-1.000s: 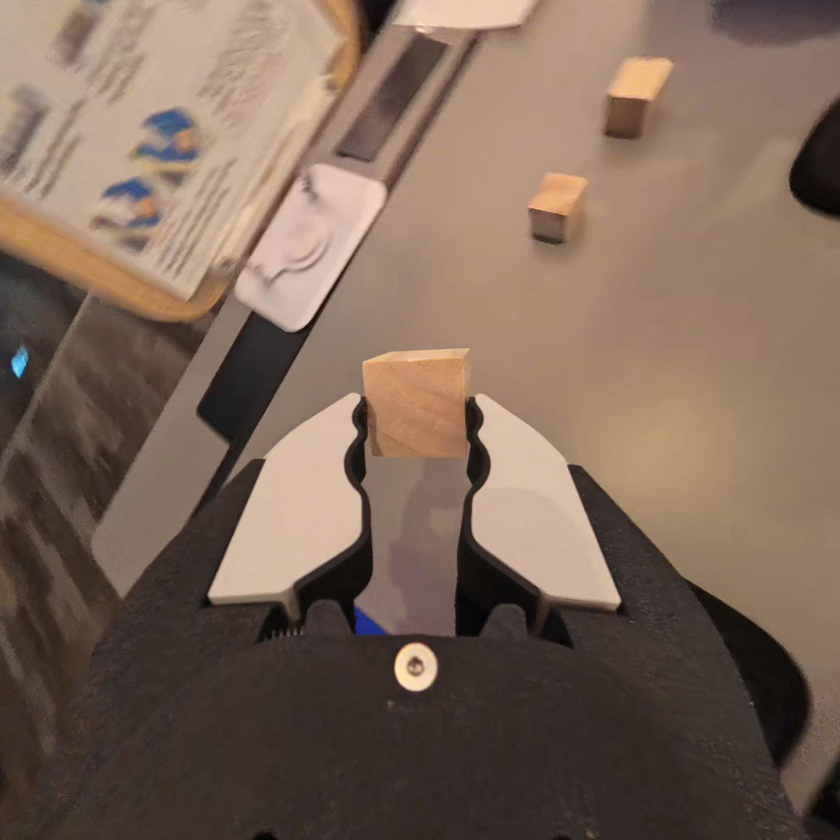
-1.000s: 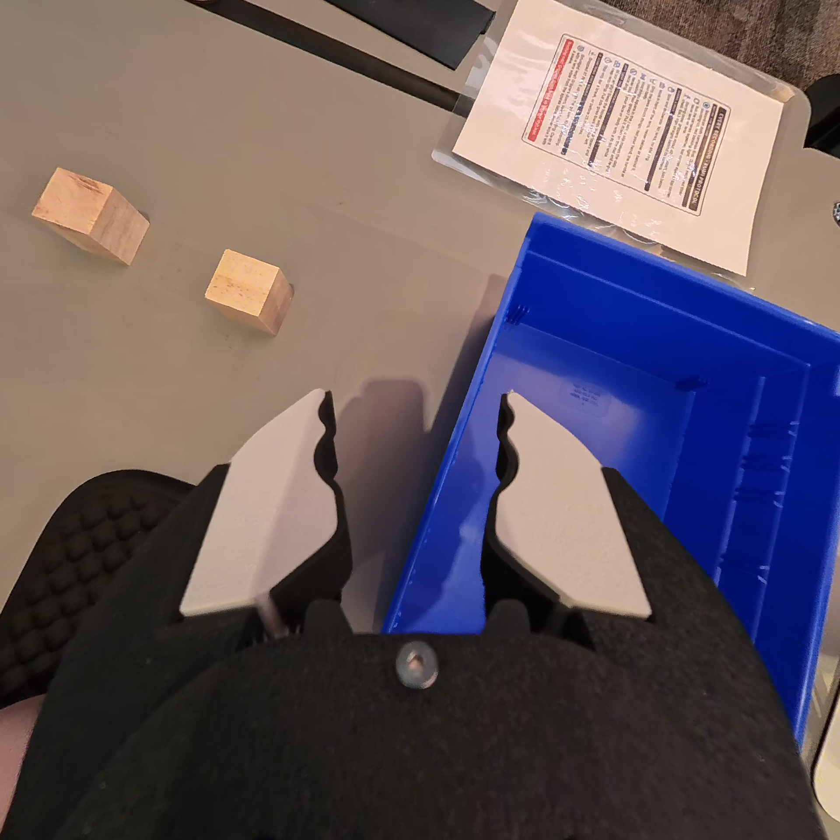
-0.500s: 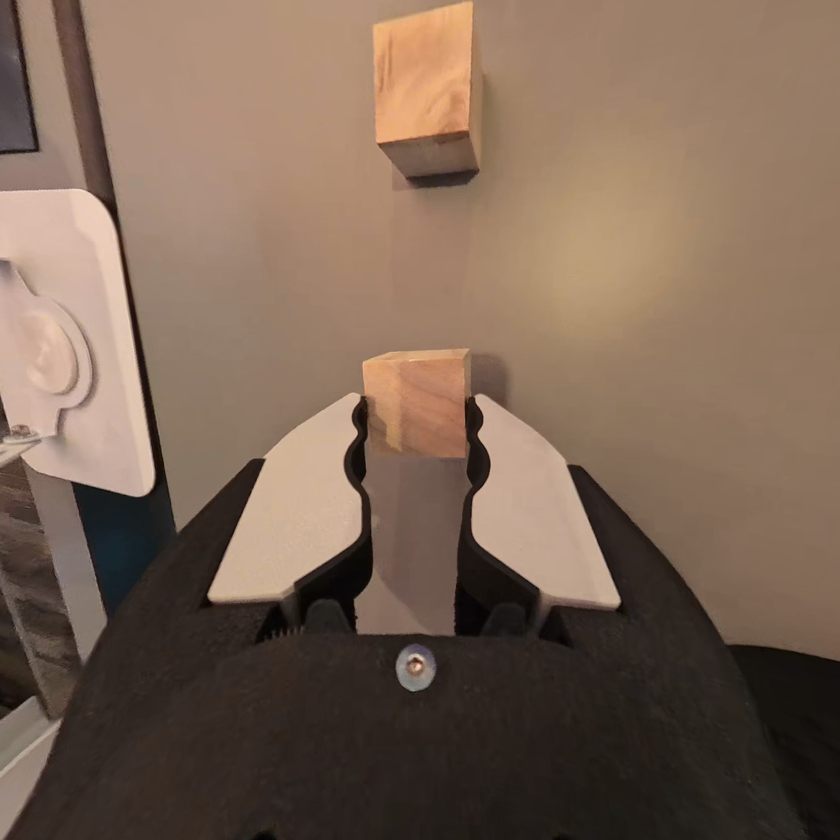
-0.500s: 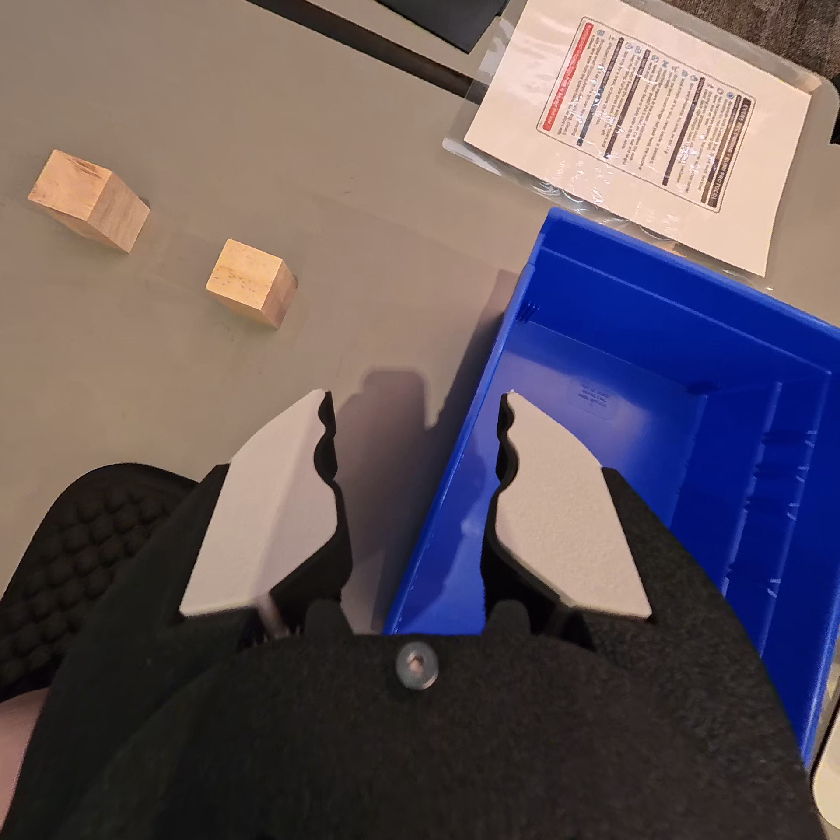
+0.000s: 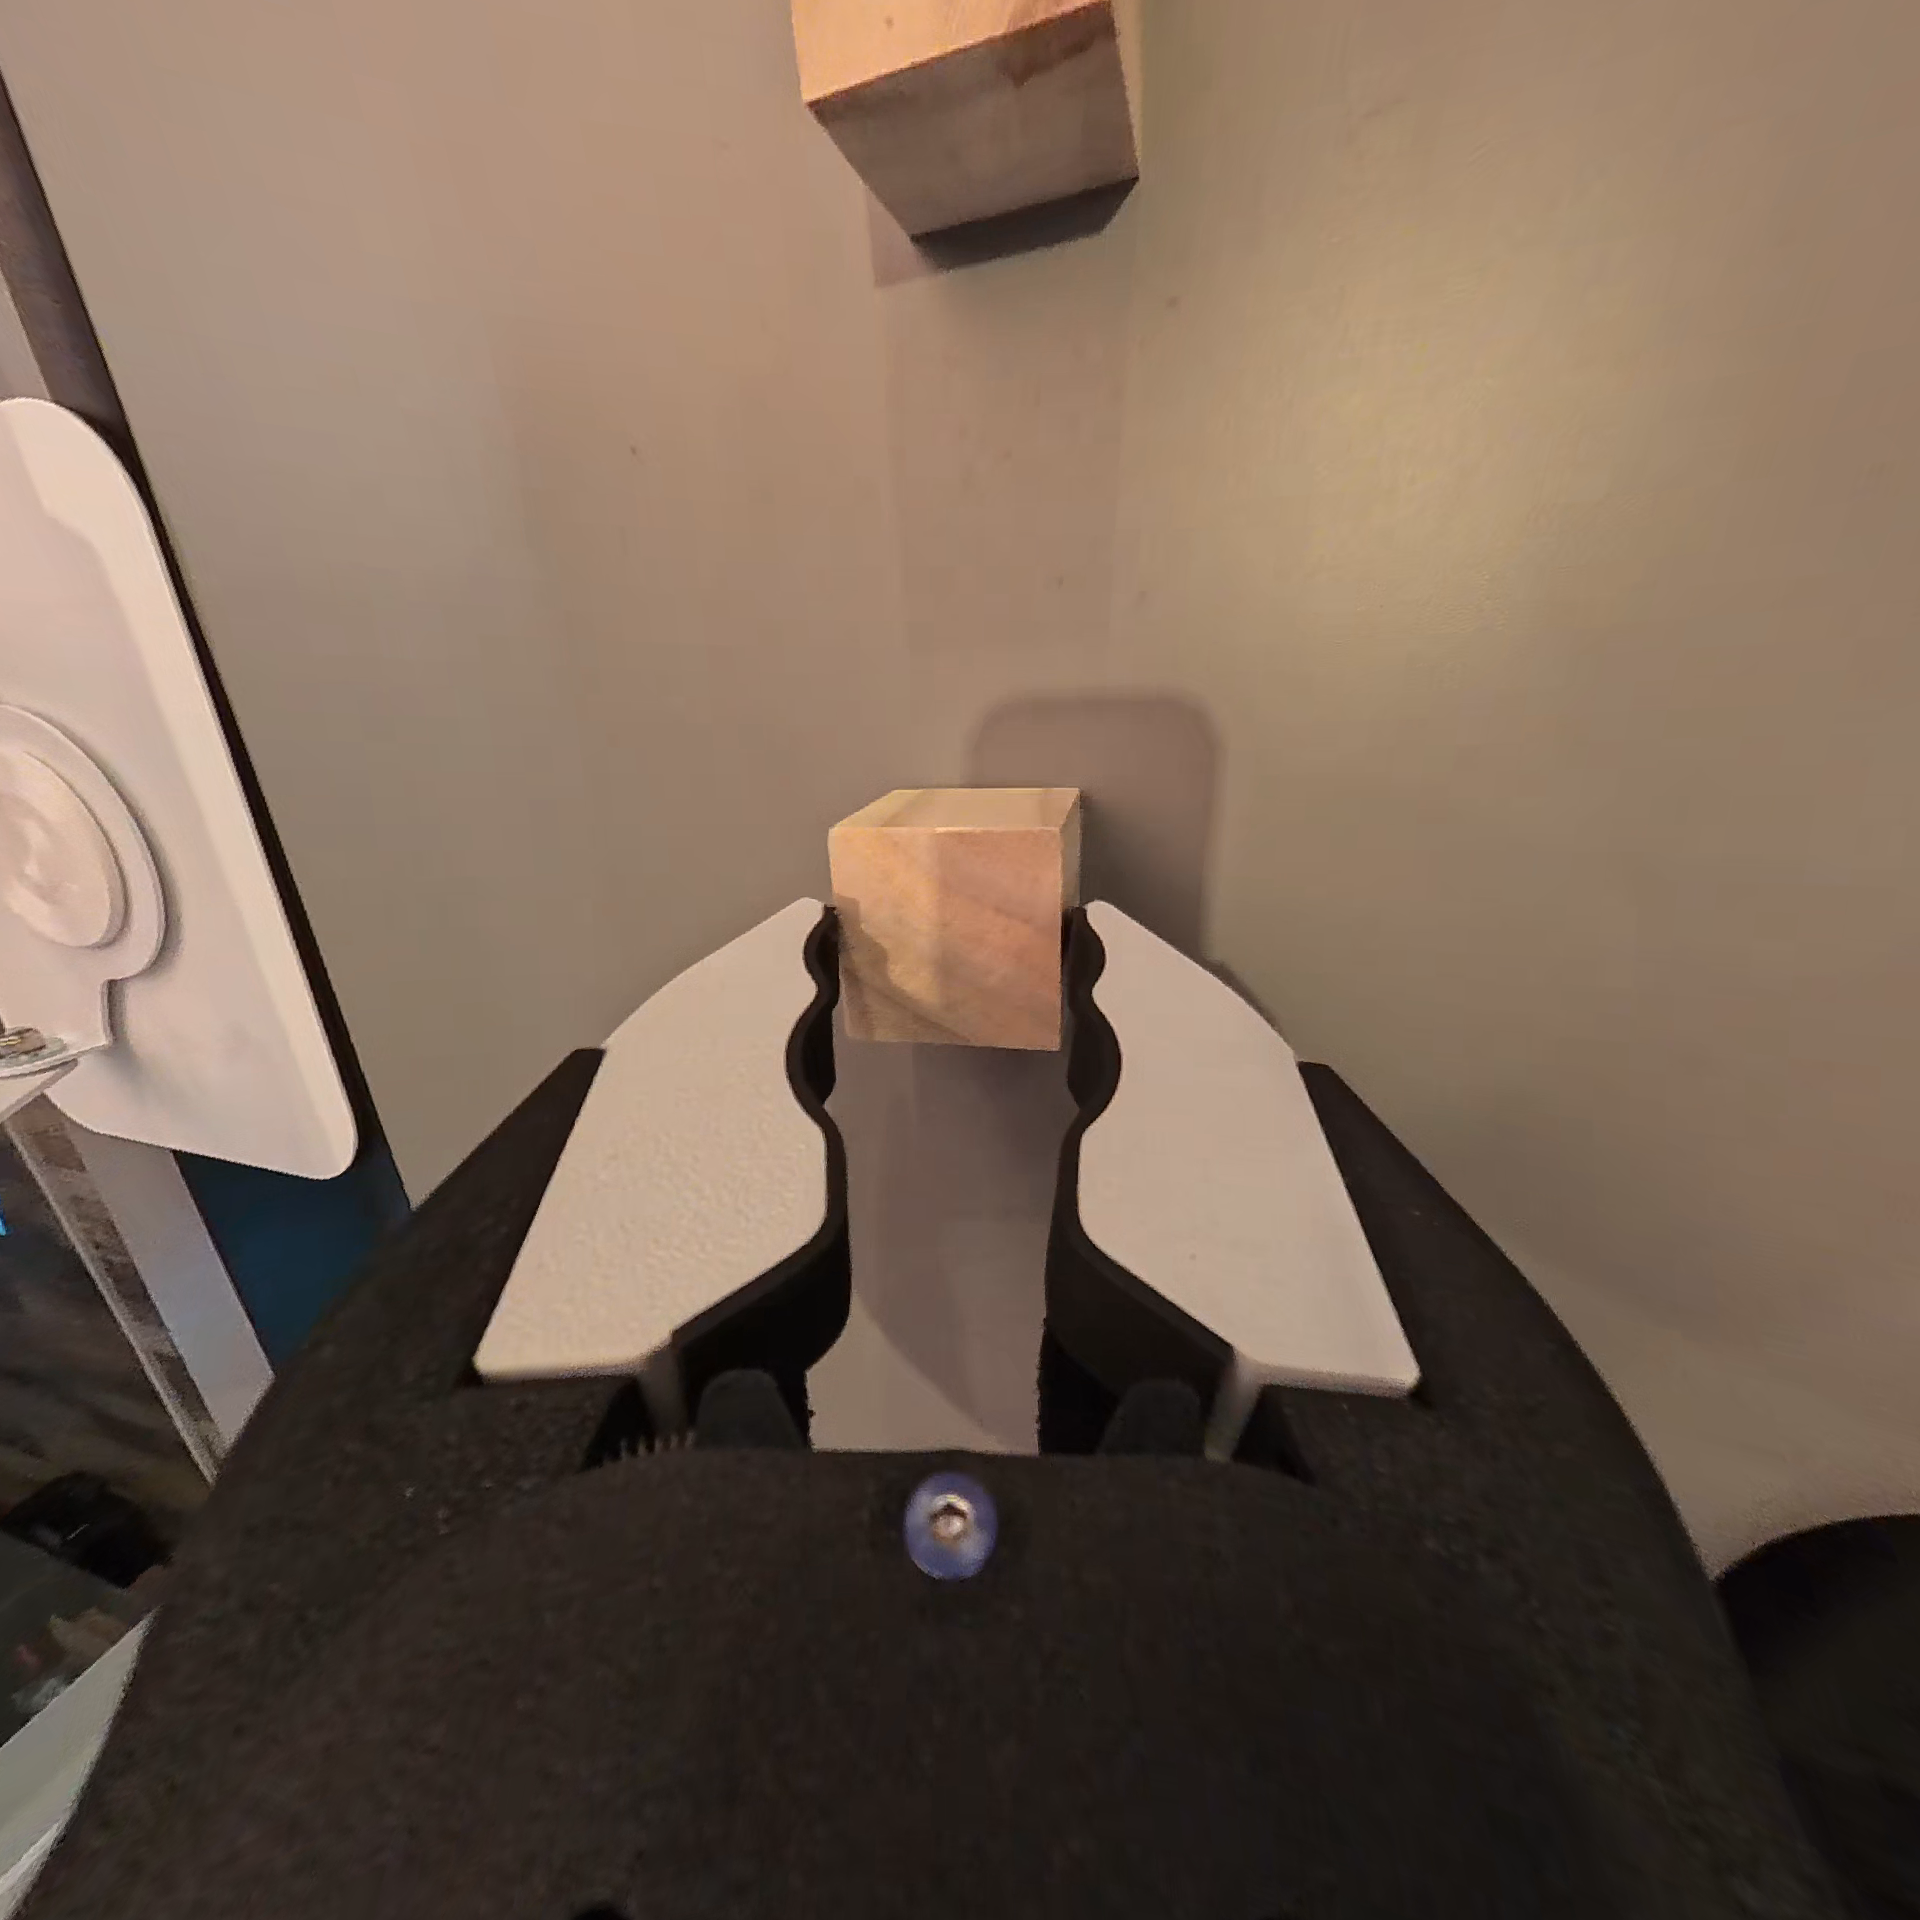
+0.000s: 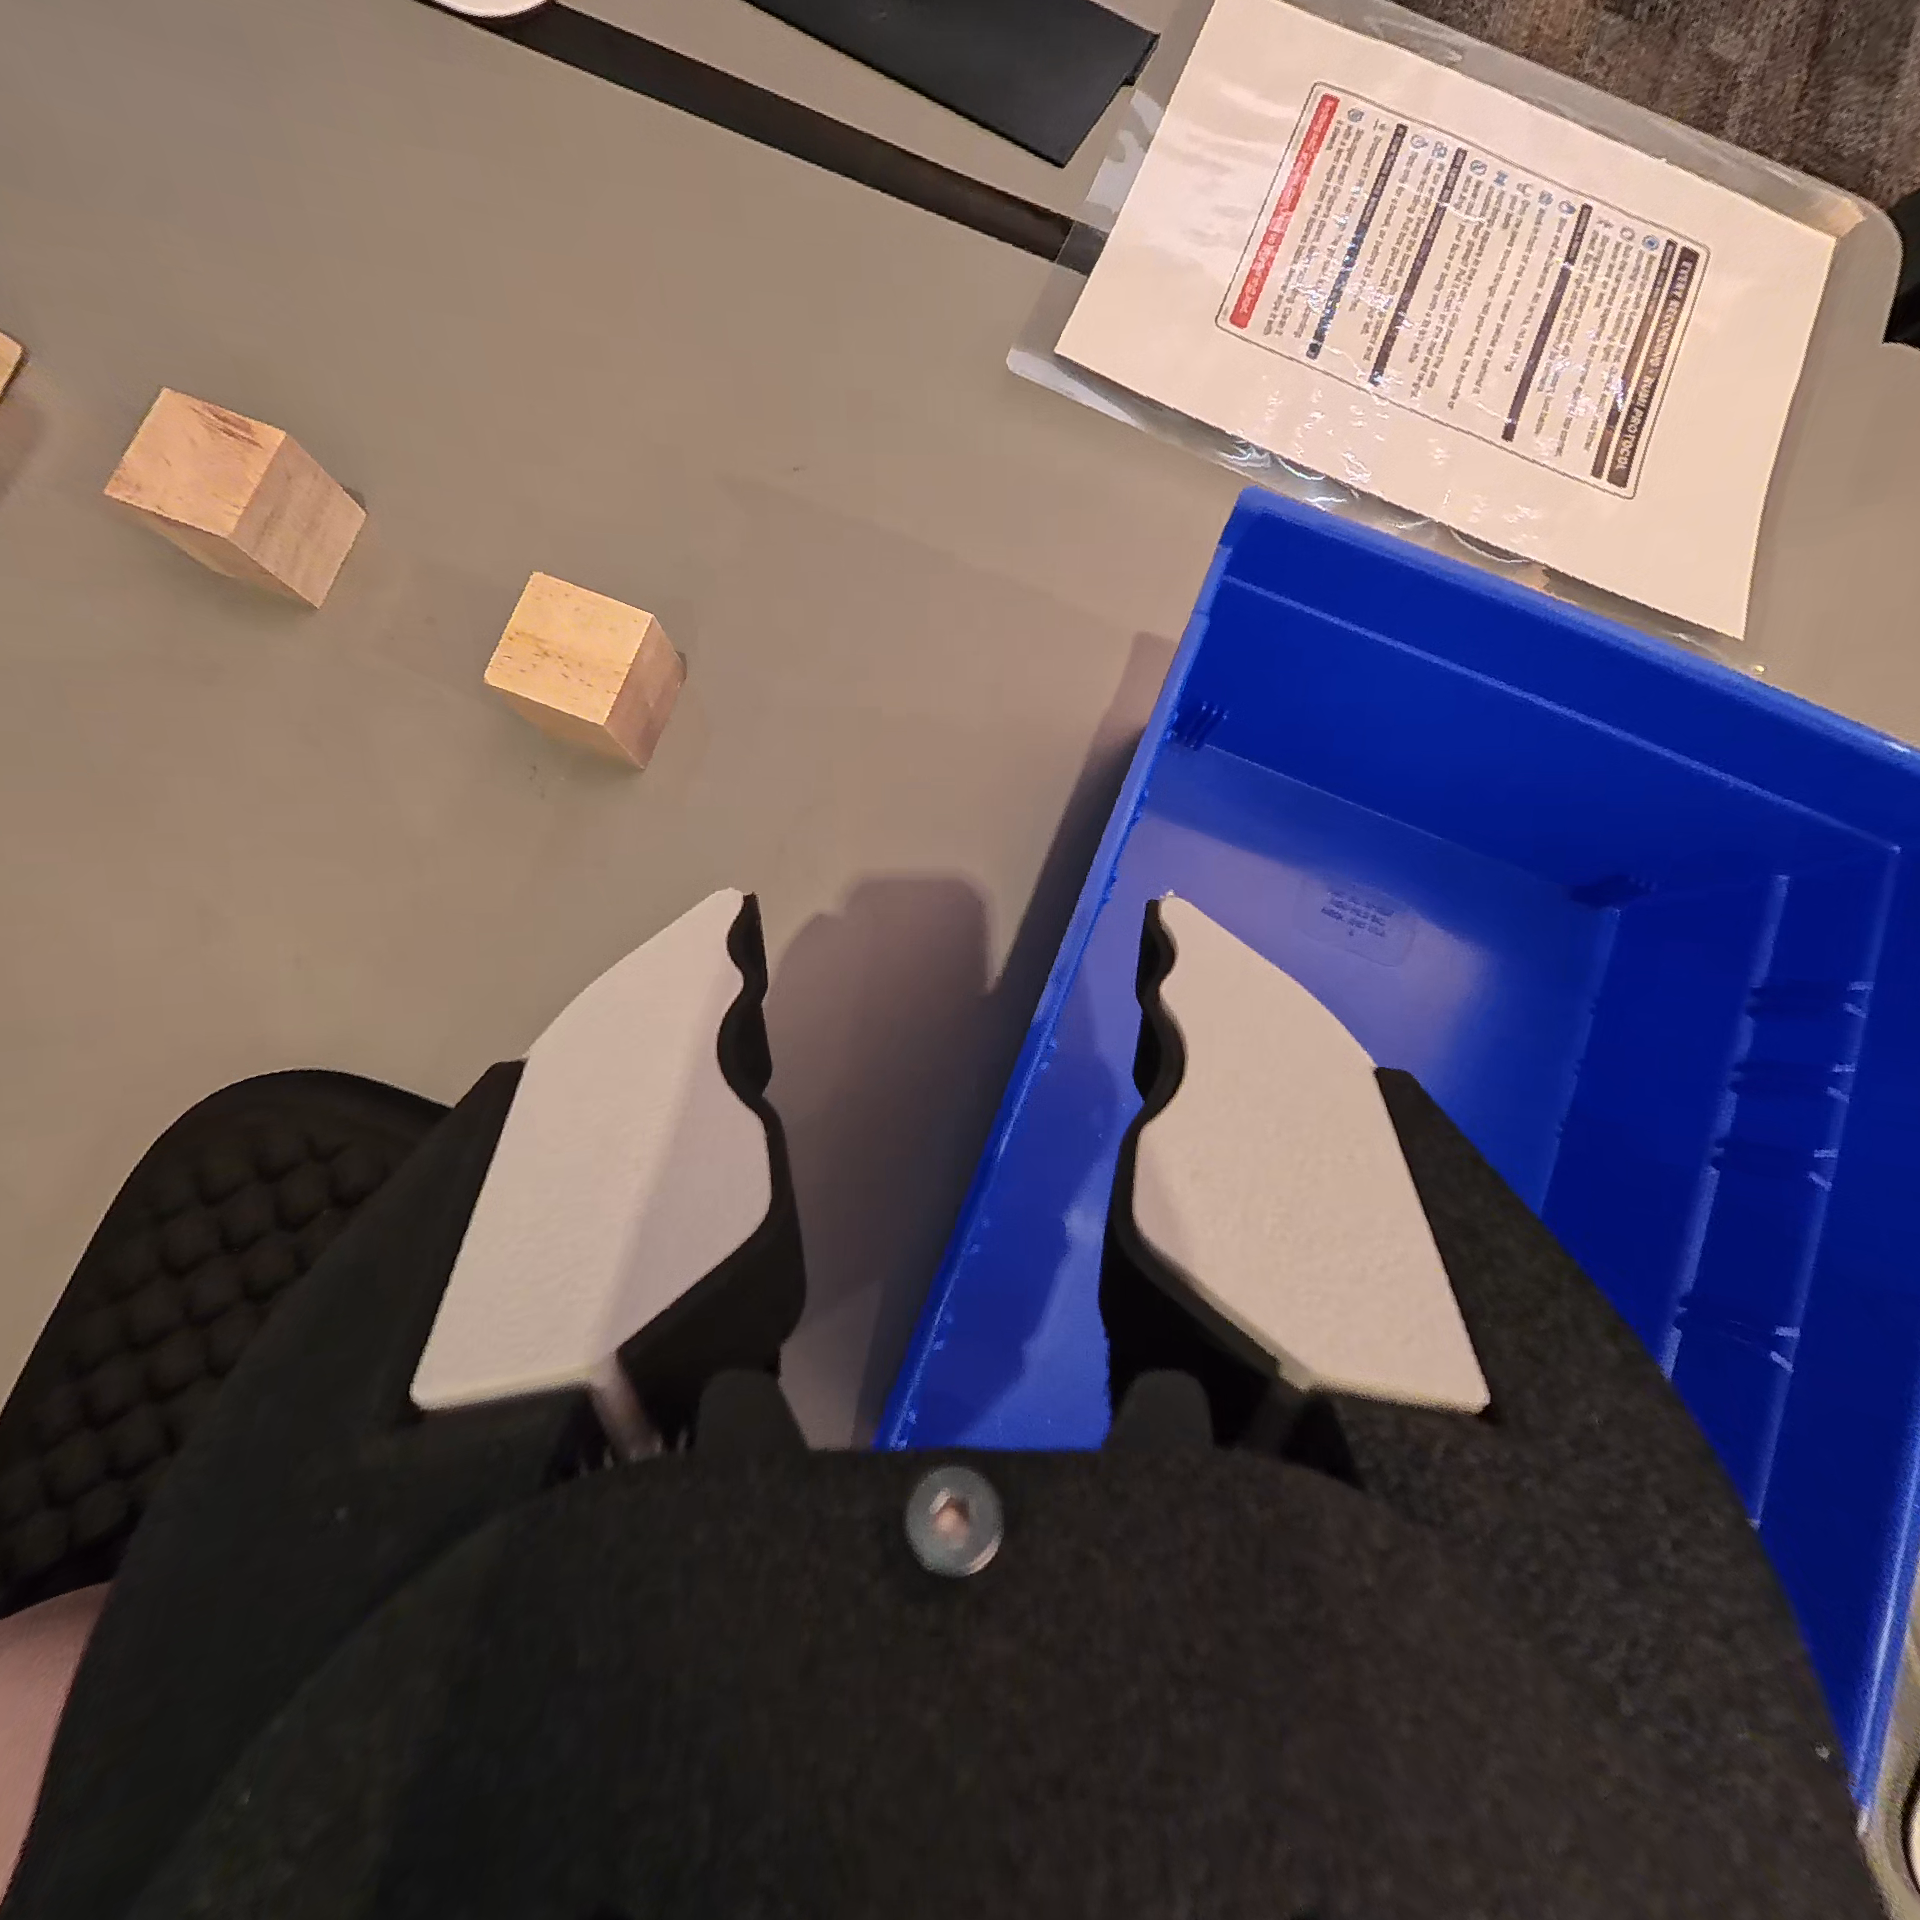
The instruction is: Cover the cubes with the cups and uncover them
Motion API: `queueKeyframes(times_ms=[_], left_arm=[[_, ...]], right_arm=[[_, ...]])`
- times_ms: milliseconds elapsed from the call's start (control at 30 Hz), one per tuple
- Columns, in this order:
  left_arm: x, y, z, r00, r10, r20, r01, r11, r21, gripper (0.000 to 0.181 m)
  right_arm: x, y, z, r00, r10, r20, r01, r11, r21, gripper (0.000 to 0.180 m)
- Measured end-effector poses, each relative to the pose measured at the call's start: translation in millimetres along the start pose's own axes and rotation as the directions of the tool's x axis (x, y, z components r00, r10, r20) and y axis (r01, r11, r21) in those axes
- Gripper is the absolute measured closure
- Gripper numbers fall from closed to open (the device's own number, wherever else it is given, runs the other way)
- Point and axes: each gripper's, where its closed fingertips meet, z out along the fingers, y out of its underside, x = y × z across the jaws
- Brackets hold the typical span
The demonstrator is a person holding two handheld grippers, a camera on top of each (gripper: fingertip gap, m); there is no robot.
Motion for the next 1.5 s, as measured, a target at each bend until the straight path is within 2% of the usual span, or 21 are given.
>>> queueKeyframes(times_ms=[100, 200, 300, 367, 467, 567, 700, 767, 833, 900, 1000, 1100, 1300, 1367, 1500], left_arm=[[-1.8, -0.6, -3.3, 0.999, -0.034, 0.020, 0.033, 0.999, 0.024, 0.126], [-4.1, -10.4, -28.3, 0.993, -0.109, 0.035, 0.105, 0.988, 0.115, 0.120], [-15.3, -16.5, -85.3, 0.966, -0.207, 0.157, 0.162, 0.952, 0.261, 0.122], [-21.4, -2.9, -134.1, 0.912, -0.311, 0.266, 0.217, 0.919, 0.330, 0.122], [-14.3, 56.2, -203.3, 0.748, -0.537, 0.391, 0.407, 0.835, 0.369, 0.114], [21.8, 134.4, -246.2, 0.539, -0.753, 0.377, 0.646, 0.657, 0.389, 0.119], [68.1, 251.8, -265.6, 0.213, -0.851, 0.480, 0.840, 0.411, 0.355, 0.126], [93.7, 280.6, -243.2, 0.130, -0.911, 0.391, 0.915, 0.262, 0.307, 0.126], [108.8, 294.1, -216.8, 0.101, -0.952, 0.290, 0.950, 0.179, 0.256, 0.127], [113.4, 310.8, -197.4, 0.088, -0.954, 0.286, 0.959, 0.159, 0.234, 0.120], [124.4, 328.0, -169.6, 0.113, -0.946, 0.304, 0.977, 0.161, 0.137, 0.108], [130.4, 340.2, -149.9, 0.153, -0.925, 0.347, 0.982, 0.183, 0.053, 0.104], [137.0, 347.5, -125.8, 0.212, -0.908, 0.361, 0.977, 0.196, -0.079, 0.106], [132.7, 349.1, -123.0, 0.204, -0.911, 0.358, 0.979, 0.189, -0.078, 0.105], [133.7, 346.4, -115.7, 0.180, -0.937, 0.300, 0.981, 0.150, -0.122, 0.115]], right_arm=[[0.1, 0.8, 0.8, 1.000, 0.002, 0.003, -0.002, 1.000, -0.003, 0.111], [-0.6, 2.0, 1.2, 1.000, -0.003, 0.005, 0.003, 1.000, -0.008, 0.111], [-0.1, 2.2, 1.0, 1.000, -0.003, 0.005, 0.003, 1.000, -0.008, 0.111], [0.1, 1.9, 1.4, 1.000, -0.001, 0.006, 0.001, 1.000, -0.008, 0.111], [-2.3, 0.0, 2.2, 1.000, -0.008, 0.015, 0.008, 1.000, -0.004, 0.111], [-6.7, -4.2, 3.1, 0.999, -0.023, 0.030, 0.023, 1.000, 0.007, 0.111], [-16.5, -12.2, 4.2, 0.997, -0.054, 0.060, 0.053, 0.998, 0.028, 0.111], [-17.0, -11.6, 5.3, 0.997, -0.061, 0.045, 0.061, 0.998, 0.004, 0.111], [-20.4, -11.3, 5.3, 0.996, -0.077, 0.050, 0.077, 0.997, -0.004, 0.111], [-24.1, -12.2, 4.1, 0.994, -0.089, 0.064, 0.089, 0.996, 0.006, 0.111], [-22.6, -7.9, 2.5, 0.995, -0.084, 0.055, 0.085, 0.996, -0.010, 0.111], [-20.6, -4.6, 1.6, 0.995, -0.081, 0.053, 0.082, 0.997, -0.017, 0.111], [-18.6, -3.1, 4.0, 0.996, -0.066, 0.055, 0.068, 0.997, -0.031, 0.111], [-20.3, -3.6, 4.8, 0.995, -0.076, 0.056, 0.078, 0.996, -0.034, 0.111], [-24.1, -6.4, 6.0, 0.994, -0.089, 0.064, 0.091, 0.995, -0.032, 0.111]])
